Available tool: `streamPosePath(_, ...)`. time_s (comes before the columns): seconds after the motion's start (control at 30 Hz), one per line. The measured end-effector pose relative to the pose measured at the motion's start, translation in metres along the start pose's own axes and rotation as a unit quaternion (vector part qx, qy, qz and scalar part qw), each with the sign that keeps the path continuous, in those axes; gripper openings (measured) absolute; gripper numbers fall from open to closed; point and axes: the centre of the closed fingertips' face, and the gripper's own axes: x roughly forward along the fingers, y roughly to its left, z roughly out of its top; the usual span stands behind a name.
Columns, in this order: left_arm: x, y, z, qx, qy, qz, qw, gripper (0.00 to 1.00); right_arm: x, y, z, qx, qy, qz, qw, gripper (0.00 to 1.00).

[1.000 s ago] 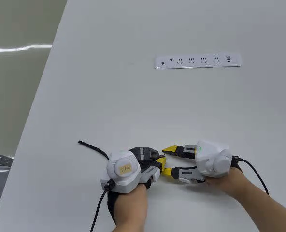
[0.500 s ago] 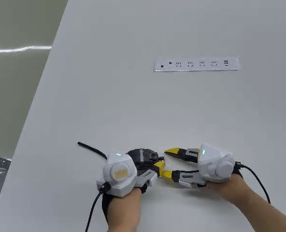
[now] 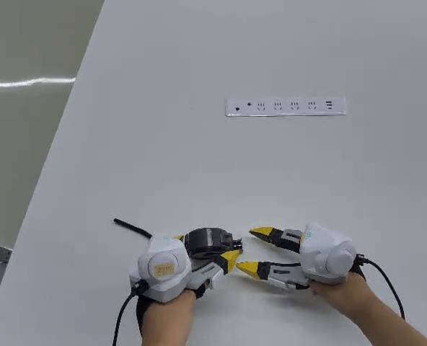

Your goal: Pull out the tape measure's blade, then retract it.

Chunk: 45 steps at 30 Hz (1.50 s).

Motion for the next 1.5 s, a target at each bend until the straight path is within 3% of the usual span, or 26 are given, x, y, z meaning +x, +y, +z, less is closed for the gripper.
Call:
streamPosePath(0.23,-0.007,-0.002,0.004,0.026,-0.006,-0.019,0.9995,0.71,-0.009,0.001,0.003,0.014,-0.008,-0.016,0.9997,0.48)
streamPosePath(0.37,-0.011,0.000,0.006,0.021,-0.014,-0.029,0.9993,0.71,-0.012,0.005,0.003,0.014,-0.007,-0.020,0.9997,0.48)
streamPosePath(0.43,-0.014,0.000,0.008,0.044,-0.014,-0.029,0.9985,0.71,-0.014,0.005,0.002,0.015,-0.005,-0.024,0.9996,0.49)
streamPosePath(0.8,-0.027,-0.003,0.009,0.071,-0.019,-0.058,0.9956,0.71,-0.031,0.009,0.000,0.023,-0.002,-0.048,0.9986,0.51)
streamPosePath(1.5,-0.062,0.002,-0.006,0.131,-0.023,-0.092,0.9869,0.72,-0.076,0.014,0.000,0.034,-0.010,-0.104,0.9939,0.54)
